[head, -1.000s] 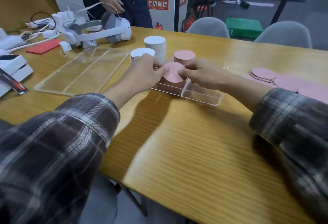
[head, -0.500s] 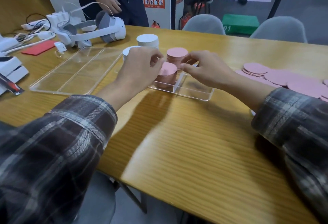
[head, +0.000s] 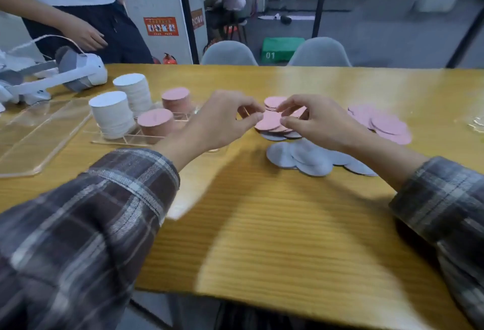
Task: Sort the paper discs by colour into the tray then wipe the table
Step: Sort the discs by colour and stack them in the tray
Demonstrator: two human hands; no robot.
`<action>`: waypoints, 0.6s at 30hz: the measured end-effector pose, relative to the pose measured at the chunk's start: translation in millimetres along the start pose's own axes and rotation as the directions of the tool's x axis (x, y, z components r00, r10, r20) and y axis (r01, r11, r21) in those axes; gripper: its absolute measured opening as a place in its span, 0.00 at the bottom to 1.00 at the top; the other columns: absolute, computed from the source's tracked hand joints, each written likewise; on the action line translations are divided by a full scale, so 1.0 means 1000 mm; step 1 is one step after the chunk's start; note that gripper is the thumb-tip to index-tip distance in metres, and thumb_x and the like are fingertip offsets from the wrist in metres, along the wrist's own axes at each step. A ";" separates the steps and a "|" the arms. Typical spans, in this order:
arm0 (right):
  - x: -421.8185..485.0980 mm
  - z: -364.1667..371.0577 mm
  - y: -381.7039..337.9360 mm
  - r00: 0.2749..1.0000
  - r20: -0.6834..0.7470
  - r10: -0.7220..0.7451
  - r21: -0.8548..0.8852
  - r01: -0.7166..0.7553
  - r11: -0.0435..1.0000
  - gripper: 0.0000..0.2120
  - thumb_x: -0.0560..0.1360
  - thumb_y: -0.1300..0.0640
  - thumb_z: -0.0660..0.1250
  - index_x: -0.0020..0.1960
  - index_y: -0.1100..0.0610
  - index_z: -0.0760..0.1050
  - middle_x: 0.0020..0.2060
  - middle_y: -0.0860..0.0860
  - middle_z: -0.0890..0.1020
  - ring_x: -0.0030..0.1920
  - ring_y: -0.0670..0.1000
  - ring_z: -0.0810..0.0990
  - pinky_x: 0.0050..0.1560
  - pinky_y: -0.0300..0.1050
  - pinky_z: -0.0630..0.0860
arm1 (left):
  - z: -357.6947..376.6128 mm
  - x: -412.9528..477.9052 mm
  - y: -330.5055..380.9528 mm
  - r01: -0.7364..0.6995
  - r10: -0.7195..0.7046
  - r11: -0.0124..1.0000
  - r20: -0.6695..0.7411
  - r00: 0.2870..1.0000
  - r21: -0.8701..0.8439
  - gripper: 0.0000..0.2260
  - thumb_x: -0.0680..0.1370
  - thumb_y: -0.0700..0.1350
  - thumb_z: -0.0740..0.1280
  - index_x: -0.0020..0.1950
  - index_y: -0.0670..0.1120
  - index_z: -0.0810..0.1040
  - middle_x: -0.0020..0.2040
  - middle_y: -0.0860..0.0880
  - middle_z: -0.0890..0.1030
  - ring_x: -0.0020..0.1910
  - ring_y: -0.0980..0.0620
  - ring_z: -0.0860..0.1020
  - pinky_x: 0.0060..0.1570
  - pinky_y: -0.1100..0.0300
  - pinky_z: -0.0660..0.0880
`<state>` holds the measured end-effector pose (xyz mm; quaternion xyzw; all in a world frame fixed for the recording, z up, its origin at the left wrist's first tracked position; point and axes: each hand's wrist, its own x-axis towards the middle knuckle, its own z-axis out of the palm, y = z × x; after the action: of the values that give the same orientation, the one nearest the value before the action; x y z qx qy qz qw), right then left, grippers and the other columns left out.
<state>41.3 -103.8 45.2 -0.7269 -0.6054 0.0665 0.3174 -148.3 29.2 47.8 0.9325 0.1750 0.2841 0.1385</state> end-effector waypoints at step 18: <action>-0.063 -0.026 0.099 0.995 -0.054 0.081 -0.173 -0.089 0.981 0.25 0.78 0.50 0.69 0.74 0.53 0.72 0.72 0.53 0.72 0.72 0.58 0.69 0.72 0.58 0.67 | 0.118 0.051 0.035 0.078 -0.101 0.992 0.261 0.960 0.097 0.36 0.74 0.75 0.53 0.79 0.62 0.67 0.80 0.55 0.66 0.81 0.51 0.60 0.78 0.39 0.56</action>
<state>120.5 -178.5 -6.0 -0.7785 -0.5697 0.0097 0.2631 -32.0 -0.7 -9.8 0.9583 0.2088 0.1424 0.1331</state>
